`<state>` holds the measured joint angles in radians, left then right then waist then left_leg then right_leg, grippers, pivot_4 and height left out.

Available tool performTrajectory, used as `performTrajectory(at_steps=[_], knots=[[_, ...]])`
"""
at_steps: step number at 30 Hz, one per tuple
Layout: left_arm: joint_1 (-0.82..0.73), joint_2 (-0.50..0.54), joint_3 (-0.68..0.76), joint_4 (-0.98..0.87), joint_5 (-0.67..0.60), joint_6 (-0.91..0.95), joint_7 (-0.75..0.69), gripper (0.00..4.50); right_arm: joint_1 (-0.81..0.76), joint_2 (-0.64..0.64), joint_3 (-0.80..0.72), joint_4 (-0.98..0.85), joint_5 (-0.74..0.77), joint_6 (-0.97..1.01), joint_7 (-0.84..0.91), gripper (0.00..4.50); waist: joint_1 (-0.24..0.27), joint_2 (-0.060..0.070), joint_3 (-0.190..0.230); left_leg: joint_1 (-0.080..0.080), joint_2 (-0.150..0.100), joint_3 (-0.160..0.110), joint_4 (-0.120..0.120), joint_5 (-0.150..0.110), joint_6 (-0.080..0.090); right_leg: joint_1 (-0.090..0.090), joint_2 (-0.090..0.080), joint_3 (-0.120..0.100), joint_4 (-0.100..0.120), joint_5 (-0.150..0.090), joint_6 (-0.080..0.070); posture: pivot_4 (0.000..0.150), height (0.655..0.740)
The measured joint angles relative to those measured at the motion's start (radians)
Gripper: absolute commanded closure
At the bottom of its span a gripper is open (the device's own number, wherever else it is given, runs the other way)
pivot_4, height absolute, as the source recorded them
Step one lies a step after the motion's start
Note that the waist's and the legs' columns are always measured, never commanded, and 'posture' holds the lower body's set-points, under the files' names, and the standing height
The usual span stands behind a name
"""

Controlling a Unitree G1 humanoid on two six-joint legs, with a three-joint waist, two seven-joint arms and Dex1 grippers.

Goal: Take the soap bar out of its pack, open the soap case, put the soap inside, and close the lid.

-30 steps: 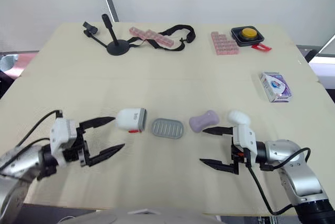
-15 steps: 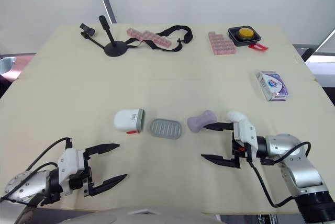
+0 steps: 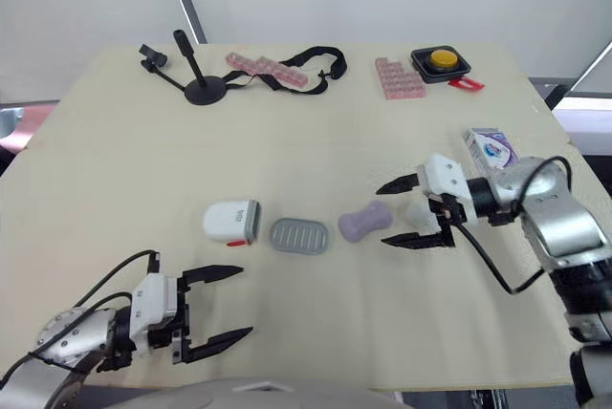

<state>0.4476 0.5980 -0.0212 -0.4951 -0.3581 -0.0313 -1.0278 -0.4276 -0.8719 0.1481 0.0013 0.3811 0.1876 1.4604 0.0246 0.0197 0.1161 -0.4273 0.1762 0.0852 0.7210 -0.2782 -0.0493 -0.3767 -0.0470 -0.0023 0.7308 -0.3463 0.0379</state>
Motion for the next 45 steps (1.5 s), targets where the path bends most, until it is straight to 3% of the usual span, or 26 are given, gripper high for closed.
performTrajectory(at_steps=[12,36,45], knots=[[-0.008,0.040,0.010,-0.074,-0.042,0.068,0.037,0.00,-0.270,0.145,0.200,0.270,-0.203,-0.176,0.088,0.00,0.002,0.000,0.000,-0.012,0.004,0.002,0.008,0.000,-0.001,-0.016,0.004,0.002,0.015,-0.001,-0.002,0.150,0.7096],[-0.008,0.080,0.032,-0.174,-0.097,0.173,0.097,0.00,-0.357,0.175,0.361,0.411,-0.272,-0.338,0.102,0.00,0.007,0.000,0.000,-0.013,0.005,0.004,0.010,0.004,-0.008,-0.018,0.005,0.005,0.018,-0.001,-0.002,0.150,0.7096],[0.013,0.081,0.032,-0.186,-0.101,0.174,0.104,0.00,-0.360,0.180,0.376,0.421,-0.278,-0.345,0.104,2.75,0.011,0.000,0.000,-0.013,0.005,0.004,0.010,0.006,-0.013,-0.018,0.006,0.006,0.018,-0.001,-0.002,0.150,0.7096]])
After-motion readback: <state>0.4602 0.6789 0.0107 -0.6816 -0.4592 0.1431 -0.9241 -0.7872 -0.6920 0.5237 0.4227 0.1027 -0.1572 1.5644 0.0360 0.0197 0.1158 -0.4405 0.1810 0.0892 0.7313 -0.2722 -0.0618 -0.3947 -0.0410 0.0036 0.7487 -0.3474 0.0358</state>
